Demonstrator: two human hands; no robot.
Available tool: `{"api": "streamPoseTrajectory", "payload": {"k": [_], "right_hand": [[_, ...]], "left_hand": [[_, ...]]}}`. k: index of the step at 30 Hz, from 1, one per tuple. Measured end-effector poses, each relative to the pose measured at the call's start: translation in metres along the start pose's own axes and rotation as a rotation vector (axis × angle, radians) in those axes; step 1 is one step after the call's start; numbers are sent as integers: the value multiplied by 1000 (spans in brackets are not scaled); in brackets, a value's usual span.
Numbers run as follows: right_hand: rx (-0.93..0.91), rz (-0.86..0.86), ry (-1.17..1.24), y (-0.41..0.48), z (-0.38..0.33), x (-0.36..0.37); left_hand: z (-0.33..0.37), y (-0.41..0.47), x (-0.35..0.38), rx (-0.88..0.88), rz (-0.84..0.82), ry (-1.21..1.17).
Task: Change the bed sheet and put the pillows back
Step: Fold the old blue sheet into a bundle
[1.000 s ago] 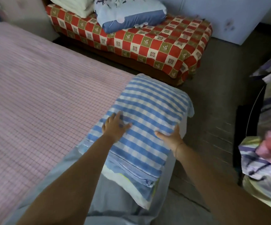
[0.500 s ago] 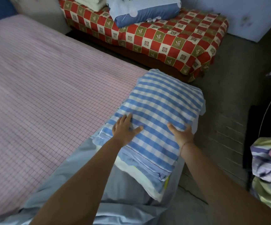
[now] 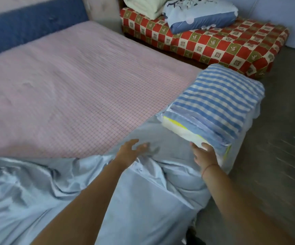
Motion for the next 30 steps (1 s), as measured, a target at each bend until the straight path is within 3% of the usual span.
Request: {"api": "streamPoseTrajectory", "payload": {"k": [6,11,22,30], "right_hand": [[100,-168,-28,-112,100,68],[120,-295,-116,-187,137,99],[24,-527,-195,-317,167,140],[-22,-551,-276,-398,205,154]], "left_hand": [[-124,-117,-74,-114,89,29],[-195,-197,-100,-229,130,-19],[-251,-345,-116,-212,281,-133],[-294,-433,-125,-214,310,-173]]}}
Point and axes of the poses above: each hand's wrist, its own y-axis towards the middle knuckle, its own x-axis out of the palm, z = x × y, the point moved 5 cm from there along y, towards the middle knuckle, and after that the axes turned 7 degrees about -y, right-handed, at the moved point
